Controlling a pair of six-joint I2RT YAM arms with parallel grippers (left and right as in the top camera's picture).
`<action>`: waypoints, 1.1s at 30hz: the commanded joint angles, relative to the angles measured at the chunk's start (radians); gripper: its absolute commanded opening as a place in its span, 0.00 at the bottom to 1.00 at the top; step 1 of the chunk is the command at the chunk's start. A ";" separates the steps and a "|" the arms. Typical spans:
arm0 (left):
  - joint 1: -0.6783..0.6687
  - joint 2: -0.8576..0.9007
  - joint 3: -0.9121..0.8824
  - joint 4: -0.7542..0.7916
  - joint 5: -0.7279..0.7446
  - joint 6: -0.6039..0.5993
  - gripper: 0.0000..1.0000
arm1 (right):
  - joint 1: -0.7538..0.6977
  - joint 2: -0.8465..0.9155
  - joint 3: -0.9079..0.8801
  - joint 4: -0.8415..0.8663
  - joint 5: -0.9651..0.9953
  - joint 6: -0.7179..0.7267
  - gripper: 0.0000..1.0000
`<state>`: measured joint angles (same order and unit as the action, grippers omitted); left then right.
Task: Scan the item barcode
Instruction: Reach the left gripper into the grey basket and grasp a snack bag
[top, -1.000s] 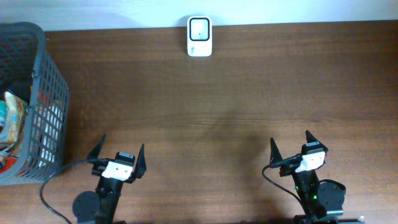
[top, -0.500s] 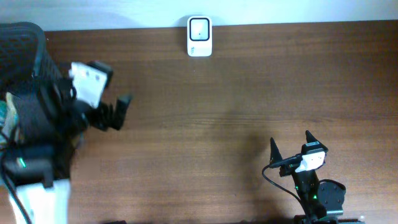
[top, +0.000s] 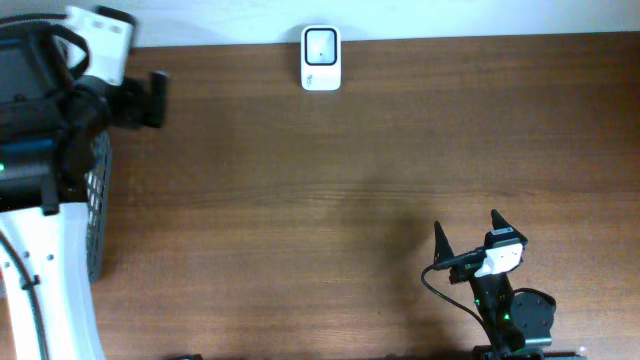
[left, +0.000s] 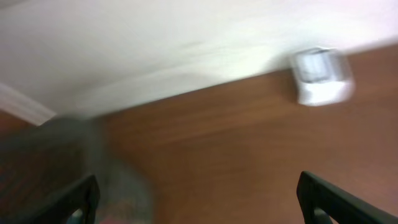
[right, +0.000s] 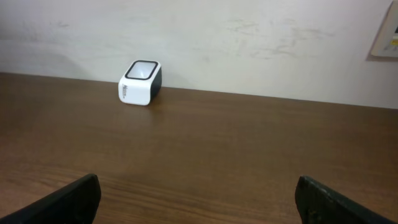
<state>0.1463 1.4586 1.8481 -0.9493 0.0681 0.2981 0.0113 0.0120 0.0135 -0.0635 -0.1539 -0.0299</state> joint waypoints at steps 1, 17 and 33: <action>0.163 0.043 0.020 0.002 -0.330 -0.195 0.94 | 0.008 -0.006 -0.008 -0.002 0.009 0.005 0.99; 0.467 0.475 -0.003 -0.027 -0.204 -0.089 0.88 | 0.008 -0.006 -0.008 -0.002 0.008 0.005 0.99; 0.510 0.757 -0.003 0.193 -0.258 0.063 0.70 | 0.008 -0.006 -0.008 -0.002 0.009 0.005 0.99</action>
<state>0.6510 2.1899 1.8477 -0.7853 -0.1837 0.3317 0.0113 0.0120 0.0135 -0.0635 -0.1539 -0.0296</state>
